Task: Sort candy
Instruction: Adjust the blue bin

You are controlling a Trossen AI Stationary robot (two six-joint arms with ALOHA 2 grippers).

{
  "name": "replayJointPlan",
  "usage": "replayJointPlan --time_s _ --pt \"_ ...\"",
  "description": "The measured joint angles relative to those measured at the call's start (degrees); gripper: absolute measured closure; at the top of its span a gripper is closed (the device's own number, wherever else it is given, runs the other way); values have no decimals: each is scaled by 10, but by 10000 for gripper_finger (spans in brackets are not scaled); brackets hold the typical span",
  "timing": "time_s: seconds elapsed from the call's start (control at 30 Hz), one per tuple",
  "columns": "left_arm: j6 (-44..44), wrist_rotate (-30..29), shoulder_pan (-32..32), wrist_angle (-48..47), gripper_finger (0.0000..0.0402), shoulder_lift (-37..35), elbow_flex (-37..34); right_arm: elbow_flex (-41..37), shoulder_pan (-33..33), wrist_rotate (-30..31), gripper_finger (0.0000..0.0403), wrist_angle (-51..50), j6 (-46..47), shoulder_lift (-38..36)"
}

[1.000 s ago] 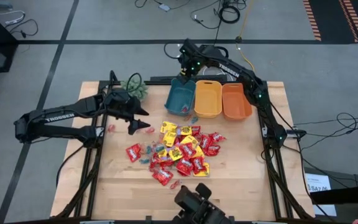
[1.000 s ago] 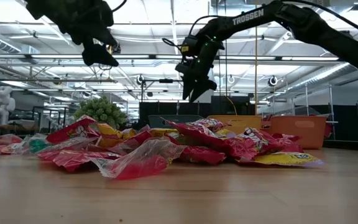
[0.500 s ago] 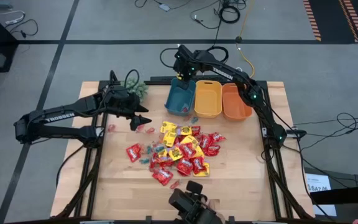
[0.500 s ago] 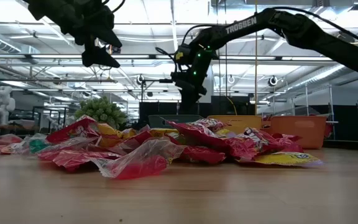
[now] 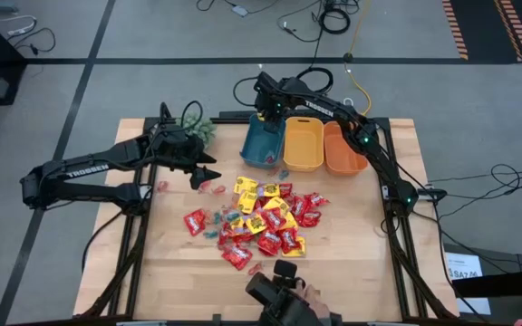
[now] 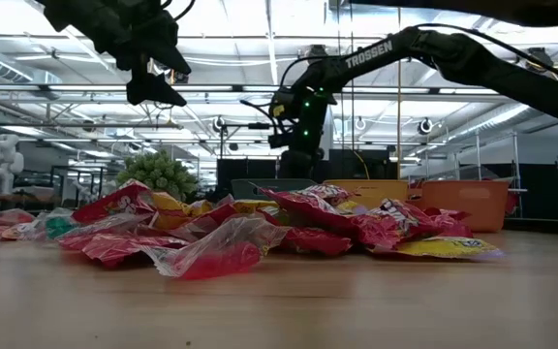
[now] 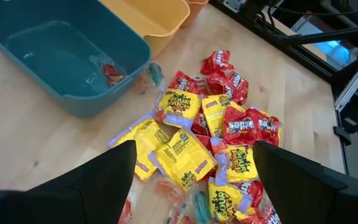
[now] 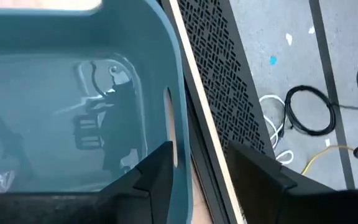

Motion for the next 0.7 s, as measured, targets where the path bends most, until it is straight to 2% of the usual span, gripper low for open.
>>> replayJointPlan --time_s 0.17,0.47,0.7 --pt "1 -4 0 0 70 0 0 0 -1 0 279 -1 -12 1" --pt "3 -7 0 0 70 0 0 0 1 -1 394 0 -66 1" --pt "2 -7 0 0 70 0 0 0 13 -1 392 39 -104 1"
